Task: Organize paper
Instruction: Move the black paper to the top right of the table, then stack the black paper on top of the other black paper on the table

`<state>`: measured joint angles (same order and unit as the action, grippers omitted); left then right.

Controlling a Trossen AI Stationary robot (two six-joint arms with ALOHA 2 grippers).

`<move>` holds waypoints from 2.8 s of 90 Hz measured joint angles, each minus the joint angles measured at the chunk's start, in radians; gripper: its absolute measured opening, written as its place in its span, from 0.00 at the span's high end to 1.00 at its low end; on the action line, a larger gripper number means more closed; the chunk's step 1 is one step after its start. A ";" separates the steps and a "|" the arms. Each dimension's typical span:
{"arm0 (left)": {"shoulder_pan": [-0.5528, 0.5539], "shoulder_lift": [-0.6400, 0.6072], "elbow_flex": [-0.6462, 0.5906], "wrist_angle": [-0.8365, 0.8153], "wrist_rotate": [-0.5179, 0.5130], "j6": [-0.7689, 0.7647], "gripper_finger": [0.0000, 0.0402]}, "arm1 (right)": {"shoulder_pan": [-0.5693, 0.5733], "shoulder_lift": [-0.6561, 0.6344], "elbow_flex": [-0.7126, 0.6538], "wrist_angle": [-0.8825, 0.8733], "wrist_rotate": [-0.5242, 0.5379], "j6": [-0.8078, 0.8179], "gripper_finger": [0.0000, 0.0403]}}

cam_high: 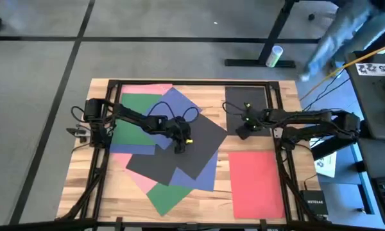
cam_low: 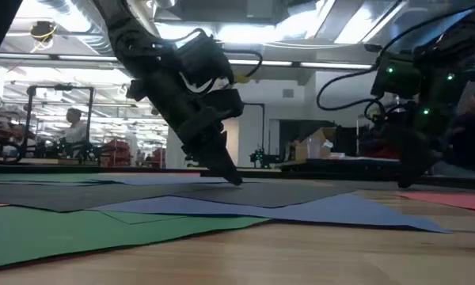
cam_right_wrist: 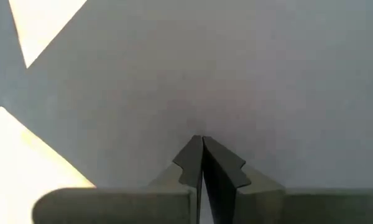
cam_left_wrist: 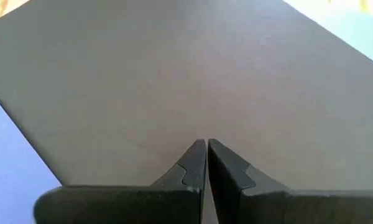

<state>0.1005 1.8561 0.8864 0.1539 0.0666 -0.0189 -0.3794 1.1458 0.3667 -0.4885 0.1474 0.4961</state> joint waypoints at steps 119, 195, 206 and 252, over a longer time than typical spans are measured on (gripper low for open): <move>-0.013 -0.002 0.000 -0.007 0.000 0.050 1.00 | 0.169 0.003 0.218 -0.094 0.071 -0.219 1.00; -0.229 -0.188 0.002 -0.462 -0.153 0.081 1.00 | 0.609 0.302 0.364 0.326 0.127 -0.334 0.99; -0.267 -0.188 0.001 -0.542 -0.204 0.027 1.00 | 0.608 0.401 0.448 0.314 0.176 -0.384 0.94; -0.263 -0.179 -0.014 -0.468 -0.269 -0.037 1.00 | 0.682 0.572 0.558 0.307 0.003 -0.532 0.64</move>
<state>-0.1622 1.6768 0.8723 -0.3136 -0.2021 -0.0561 0.3027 1.7178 0.9249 -0.1817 0.1509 -0.0359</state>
